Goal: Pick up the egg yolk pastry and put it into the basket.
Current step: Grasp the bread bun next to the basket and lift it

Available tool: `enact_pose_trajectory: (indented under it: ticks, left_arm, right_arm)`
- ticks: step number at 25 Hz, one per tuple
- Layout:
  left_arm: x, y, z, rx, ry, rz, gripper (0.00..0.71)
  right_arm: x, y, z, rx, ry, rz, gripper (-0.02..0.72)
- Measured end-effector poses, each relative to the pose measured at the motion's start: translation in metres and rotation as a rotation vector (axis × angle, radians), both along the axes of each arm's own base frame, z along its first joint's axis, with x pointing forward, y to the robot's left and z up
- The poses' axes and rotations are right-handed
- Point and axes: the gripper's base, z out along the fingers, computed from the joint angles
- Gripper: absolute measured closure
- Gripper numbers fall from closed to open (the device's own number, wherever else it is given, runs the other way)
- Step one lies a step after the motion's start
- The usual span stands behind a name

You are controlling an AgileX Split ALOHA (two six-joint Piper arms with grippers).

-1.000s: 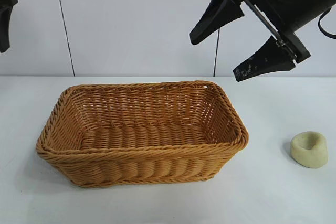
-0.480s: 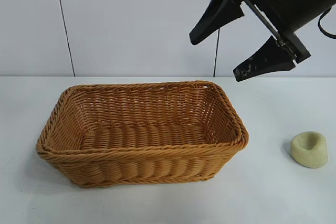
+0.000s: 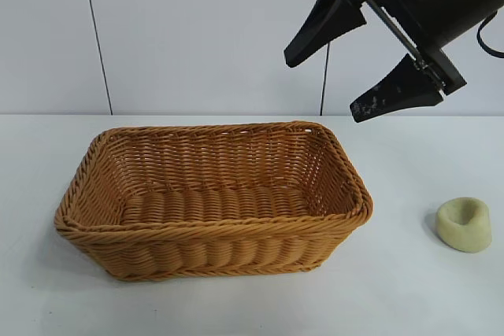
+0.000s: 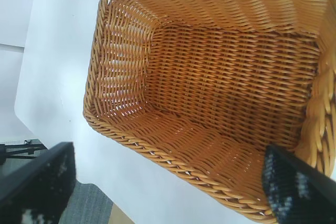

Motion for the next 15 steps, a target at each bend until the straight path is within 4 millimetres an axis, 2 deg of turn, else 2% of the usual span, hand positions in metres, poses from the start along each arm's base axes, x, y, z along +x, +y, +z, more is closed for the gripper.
enact_pose_trajectory:
  ticks: [6, 12, 15]
  left_arm:
    - [-0.015, 0.001, 0.003, -0.005, -0.106, 0.014, 0.046]
    - [-0.042, 0.002, 0.004, -0.010, -0.282, 0.032, 0.047]
    - [-0.045, 0.002, 0.004, -0.017, -0.301, 0.029, 0.048]
  right_arm:
    - [0.000, 0.000, 0.000, -0.004, -0.001, 0.002, 0.041]
    - [0.000, 0.000, 0.000, -0.009, -0.003, 0.003, 0.041]
    - [0.001, -0.001, -0.001, -0.020, -0.010, 0.002, 0.041]
